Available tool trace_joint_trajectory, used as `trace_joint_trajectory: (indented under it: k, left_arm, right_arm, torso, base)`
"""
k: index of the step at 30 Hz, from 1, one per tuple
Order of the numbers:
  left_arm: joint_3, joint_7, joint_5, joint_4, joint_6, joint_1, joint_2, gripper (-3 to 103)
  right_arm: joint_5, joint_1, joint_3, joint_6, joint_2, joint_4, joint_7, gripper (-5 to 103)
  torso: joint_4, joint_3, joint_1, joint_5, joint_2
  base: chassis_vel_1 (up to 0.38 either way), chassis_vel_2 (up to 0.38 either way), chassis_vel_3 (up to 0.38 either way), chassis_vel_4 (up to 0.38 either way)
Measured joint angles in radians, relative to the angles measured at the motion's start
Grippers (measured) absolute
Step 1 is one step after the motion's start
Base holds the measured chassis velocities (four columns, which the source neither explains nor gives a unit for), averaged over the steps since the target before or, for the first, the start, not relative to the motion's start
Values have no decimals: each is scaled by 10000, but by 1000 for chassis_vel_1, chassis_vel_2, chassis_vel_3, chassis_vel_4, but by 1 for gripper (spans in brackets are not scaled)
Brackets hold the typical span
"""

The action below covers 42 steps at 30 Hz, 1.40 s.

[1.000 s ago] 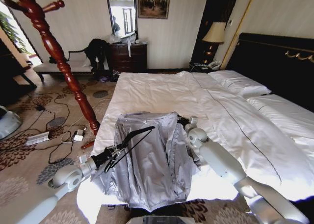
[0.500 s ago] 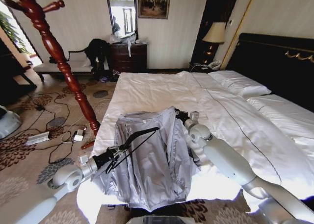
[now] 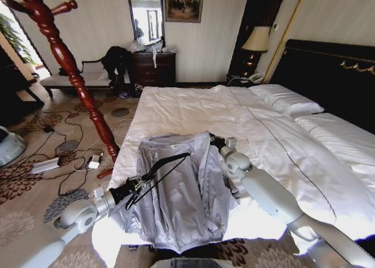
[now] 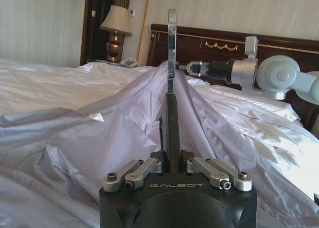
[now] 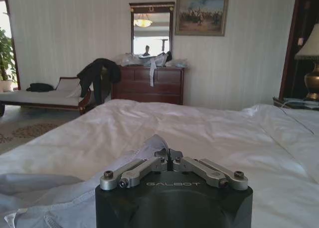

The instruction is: Pick up the clothes from the bed and hang them on the clothes hanger.

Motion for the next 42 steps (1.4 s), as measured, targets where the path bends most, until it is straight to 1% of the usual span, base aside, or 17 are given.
trace_joint_trajectory:
  k: [3,8,12,15,18,19,26,30,36,40,42]
  left_arm:
    - [101,26,29,-11,16,-15,-48,15]
    - [169,76,-11,-177,72,-12,-12,15]
    - [169,269,-207,-345,235,7,322,15]
    - [194,301,-218,-314,246,-26,393,15]
    - [224,301,-223,-287,253,-59,393,15]
    - [274,294,-211,-250,255,-73,336,15]
    - [355,221,-280,-238,308,-154,224,15]
    - [644,84,-666,-168,482,-439,-42,15]
    - [839,90,-1081,-96,690,-643,-196,15]
    - [955,120,-1841,-76,921,-905,-216,15]
    - [988,130,-1945,-78,964,-978,-216,15]
  right_arm:
    - [112,20,-12,0,-167,386,-4,0]
    - [124,11,-93,-6,-234,795,12,0]
    - [137,111,-82,-12,-215,966,37,0]
    - [217,212,4,-7,-262,1064,25,0]
    - [371,284,93,5,-335,1225,8,0]
    - [602,427,151,23,-462,1584,-4,0]
    - [883,465,156,-45,-574,2099,36,0]
    - [1253,372,279,-190,-668,2458,219,0]
    - [1540,310,363,-280,-718,2665,387,0]
    - [2152,427,310,-423,-655,2901,544,0]
    - [2244,463,249,-451,-603,2932,576,0]
  torso:
    - [3,0,-1,-1,-1]
    - [3,0,0,0,-1]
    - [3,0,-1,3,0]
    - [4,1,0,3,-1]
    - [3,0,0,0,-1]
    - [3,1,0,1,-1]
    - [2,0,0,1,-1]
    - [3,0,0,1,-1]
    - [2,1,0,1,-1]
    - [2,0,-1,1,-1]
    - [3,1,0,2,-1]
  base:
    - [0,0,0,0]
    - [0,0,0,0]
    - [0,0,0,0]
    - [0,0,0,0]
    - [0,0,0,0]
    - [0,0,0,0]
    - [0,0,0,0]
    - [0,0,0,0]
    - [0,0,0,0]
    - [0,0,0,0]
    - [0,0,0,0]
